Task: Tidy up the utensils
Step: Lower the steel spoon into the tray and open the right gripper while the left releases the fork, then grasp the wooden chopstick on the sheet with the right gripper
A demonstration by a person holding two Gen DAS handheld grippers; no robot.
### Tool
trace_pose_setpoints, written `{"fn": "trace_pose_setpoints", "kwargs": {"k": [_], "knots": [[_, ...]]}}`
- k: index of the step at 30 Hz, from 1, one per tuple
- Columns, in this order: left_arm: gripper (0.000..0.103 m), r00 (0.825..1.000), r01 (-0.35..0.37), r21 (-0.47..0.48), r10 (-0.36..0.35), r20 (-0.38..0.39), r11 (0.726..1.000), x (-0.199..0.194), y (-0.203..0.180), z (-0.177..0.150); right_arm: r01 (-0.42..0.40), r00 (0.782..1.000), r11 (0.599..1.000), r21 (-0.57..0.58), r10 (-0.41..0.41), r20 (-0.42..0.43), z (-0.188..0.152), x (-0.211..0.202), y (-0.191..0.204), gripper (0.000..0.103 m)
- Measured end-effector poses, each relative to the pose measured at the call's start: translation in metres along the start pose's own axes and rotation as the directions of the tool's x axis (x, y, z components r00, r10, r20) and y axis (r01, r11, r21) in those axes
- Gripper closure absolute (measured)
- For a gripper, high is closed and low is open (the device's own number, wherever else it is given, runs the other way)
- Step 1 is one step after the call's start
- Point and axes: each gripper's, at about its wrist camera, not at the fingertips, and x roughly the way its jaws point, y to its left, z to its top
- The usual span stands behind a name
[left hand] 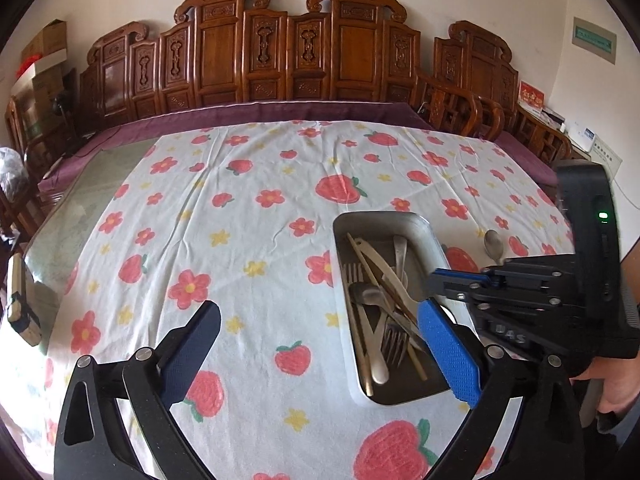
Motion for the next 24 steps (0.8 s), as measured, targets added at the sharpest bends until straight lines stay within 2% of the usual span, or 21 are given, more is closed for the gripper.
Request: {"fn": "trace_pose_setpoints", "kwargs": {"k": [2, 6, 10, 16, 20, 24], "knots": [[0.008, 1.000, 0.004, 0.011, -0.004, -0.002, 1.000, 0.000, -0.006, -0.001, 0.012, 1.000, 1.000, -0.004, -0.012, 0.017, -0.008, -0.015, -0.009, 0.097], [0.008, 1.000, 0.025, 0.043, -0.025, -0.008, 0.999, 0.000, -0.027, -0.002, 0.050, 0.998, 0.999, 0.007, -0.051, 0.035, -0.029, -0.044, -0.039, 0.088], [0.008, 0.999, 0.044, 0.078, -0.043, -0.010, 0.996, 0.001, -0.051, -0.001, 0.125, 0.991, 0.992, 0.019, -0.126, 0.039, -0.053, -0.071, -0.077, 0.087], [0.008, 0.998, 0.069, 0.116, -0.070, 0.002, 0.991, 0.003, -0.090, 0.003, 0.200, 0.980, 0.976, 0.088, -0.200, -0.010, -0.097, -0.096, -0.147, 0.086], [0.008, 0.996, 0.093, 0.141, -0.093, -0.006, 0.986, 0.005, -0.114, 0.002, 0.252, 0.968, 0.959, 0.134, -0.248, -0.044, -0.127, -0.107, -0.191, 0.073], [0.008, 0.993, 0.120, 0.170, -0.116, -0.030, 0.978, 0.010, -0.141, -0.002, 0.258, 0.965, 0.953, 0.155, -0.249, -0.081, -0.147, -0.109, -0.219, 0.072]]}}
